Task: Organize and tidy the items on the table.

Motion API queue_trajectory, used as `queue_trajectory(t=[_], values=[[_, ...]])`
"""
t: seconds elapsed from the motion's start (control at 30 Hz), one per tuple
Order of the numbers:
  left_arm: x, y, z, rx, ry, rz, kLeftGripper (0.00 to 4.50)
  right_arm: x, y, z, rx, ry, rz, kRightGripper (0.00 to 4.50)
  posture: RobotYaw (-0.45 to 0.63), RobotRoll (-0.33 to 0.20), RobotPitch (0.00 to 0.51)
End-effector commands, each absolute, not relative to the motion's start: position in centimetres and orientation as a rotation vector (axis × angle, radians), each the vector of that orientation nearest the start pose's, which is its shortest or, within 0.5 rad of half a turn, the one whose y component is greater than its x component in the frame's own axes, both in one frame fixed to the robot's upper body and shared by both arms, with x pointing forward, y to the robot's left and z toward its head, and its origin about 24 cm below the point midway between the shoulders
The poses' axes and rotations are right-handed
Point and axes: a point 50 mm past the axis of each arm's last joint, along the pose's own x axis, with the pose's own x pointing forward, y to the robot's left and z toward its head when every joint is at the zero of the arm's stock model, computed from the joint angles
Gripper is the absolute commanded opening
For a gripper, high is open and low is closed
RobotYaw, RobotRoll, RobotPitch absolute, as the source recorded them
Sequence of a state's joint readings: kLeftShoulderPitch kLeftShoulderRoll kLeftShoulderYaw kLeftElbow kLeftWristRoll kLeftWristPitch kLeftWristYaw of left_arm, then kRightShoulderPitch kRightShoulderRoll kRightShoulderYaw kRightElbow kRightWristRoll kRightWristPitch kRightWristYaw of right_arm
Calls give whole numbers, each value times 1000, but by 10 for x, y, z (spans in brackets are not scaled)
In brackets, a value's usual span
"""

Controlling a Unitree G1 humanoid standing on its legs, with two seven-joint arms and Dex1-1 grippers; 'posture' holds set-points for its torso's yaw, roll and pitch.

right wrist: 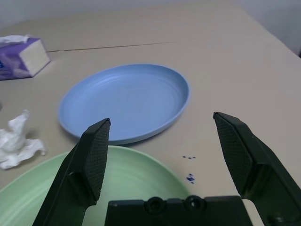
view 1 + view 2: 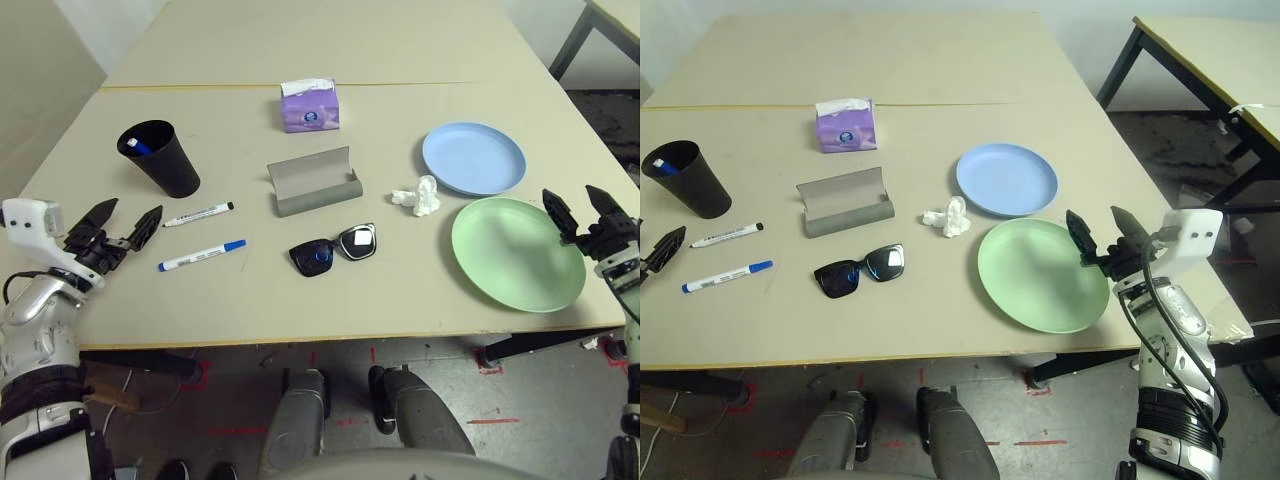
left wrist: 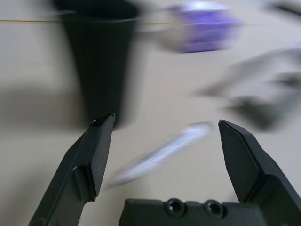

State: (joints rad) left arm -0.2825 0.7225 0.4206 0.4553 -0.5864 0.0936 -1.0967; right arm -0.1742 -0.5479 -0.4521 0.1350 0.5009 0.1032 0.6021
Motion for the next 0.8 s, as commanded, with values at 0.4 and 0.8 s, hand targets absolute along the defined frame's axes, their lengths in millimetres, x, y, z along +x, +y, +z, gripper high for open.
queue_trajectory(t=[0.4, 0.8], values=[[270, 299, 154, 74, 5, -1271, 4500, 250, -324, 136, -16, -186, 215, 4454, -138, 0, 192], [284, 301, 142, 235, 70, -1270, 4500, 214, -329, 154, -129, -4, 341, 4454, -185, 0, 201]])
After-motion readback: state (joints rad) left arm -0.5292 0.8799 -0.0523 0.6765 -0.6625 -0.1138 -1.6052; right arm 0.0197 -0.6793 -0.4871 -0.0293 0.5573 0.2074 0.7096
